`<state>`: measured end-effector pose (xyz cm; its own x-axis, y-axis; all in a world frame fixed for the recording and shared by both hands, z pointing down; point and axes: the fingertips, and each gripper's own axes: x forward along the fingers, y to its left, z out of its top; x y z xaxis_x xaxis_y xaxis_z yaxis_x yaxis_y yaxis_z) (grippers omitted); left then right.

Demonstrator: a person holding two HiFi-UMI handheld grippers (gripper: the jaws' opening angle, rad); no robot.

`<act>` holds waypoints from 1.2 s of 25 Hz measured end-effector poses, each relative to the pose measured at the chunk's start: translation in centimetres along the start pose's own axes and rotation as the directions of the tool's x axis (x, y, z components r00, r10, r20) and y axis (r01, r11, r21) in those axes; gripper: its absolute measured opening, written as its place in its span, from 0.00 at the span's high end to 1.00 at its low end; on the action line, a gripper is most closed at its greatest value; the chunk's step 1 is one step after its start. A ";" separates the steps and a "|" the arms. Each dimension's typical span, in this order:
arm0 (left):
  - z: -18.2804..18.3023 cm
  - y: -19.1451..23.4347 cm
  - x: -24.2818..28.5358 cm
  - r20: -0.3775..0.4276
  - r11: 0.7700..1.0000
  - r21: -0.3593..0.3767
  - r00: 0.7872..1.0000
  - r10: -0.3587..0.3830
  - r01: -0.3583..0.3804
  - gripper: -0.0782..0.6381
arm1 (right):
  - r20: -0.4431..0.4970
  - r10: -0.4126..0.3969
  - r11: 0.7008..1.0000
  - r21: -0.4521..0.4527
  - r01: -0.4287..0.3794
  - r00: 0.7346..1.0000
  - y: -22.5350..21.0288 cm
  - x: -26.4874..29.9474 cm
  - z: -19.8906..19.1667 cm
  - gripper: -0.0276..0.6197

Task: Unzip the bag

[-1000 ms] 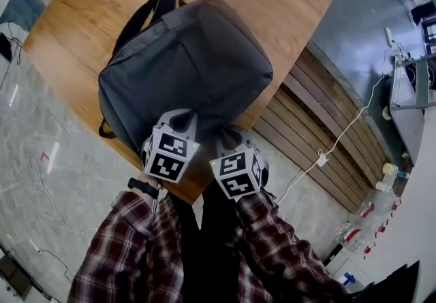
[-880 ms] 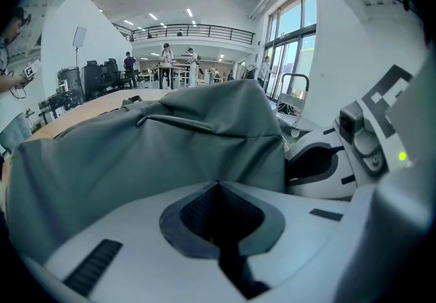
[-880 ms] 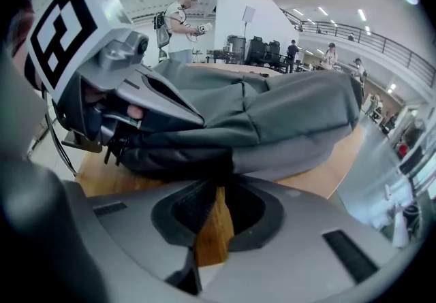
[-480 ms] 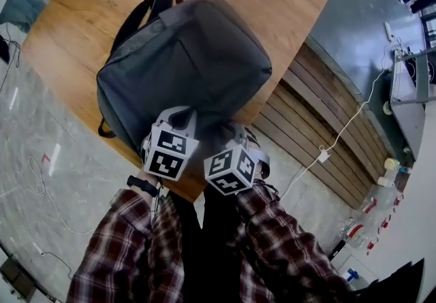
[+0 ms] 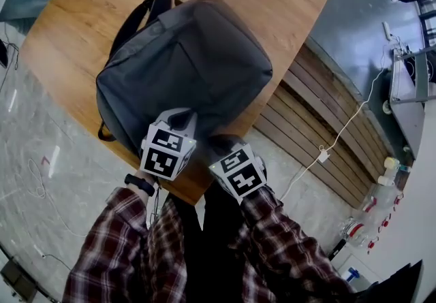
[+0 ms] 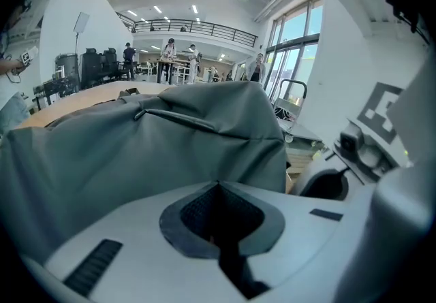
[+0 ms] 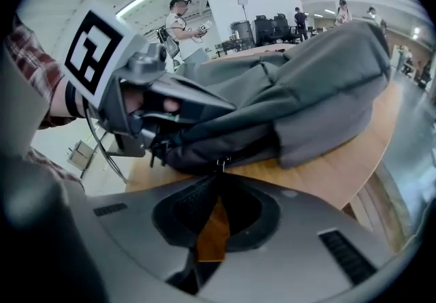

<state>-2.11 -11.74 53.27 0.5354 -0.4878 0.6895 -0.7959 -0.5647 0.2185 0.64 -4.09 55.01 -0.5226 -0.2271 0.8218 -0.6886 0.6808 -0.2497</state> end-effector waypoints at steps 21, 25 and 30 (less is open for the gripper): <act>8.9 -1.8 7.1 0.127 0.815 -0.555 0.985 -0.112 0.165 0.88 | 0.088 -0.254 0.967 0.057 0.250 0.963 -11.1 -4.0 -1.1 0.91; 9.9 -1.5 3.9 0.102 0.954 -0.214 0.976 -0.192 0.210 0.88 | 0.075 -0.271 0.961 -0.044 0.274 0.960 -11.3 -3.7 -0.8 0.91; 7.4 1.2 2.8 -0.064 0.872 0.483 0.996 -0.057 0.081 0.88 | 0.077 -0.272 0.957 -0.082 0.278 0.959 -11.8 -3.4 -0.8 0.91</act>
<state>0.55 -18.70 50.40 0.5610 -0.4107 0.7188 -0.5137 -0.8536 -0.0868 10.91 -10.78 55.53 -0.3524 -0.4566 0.8169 -0.7633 0.6453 0.0314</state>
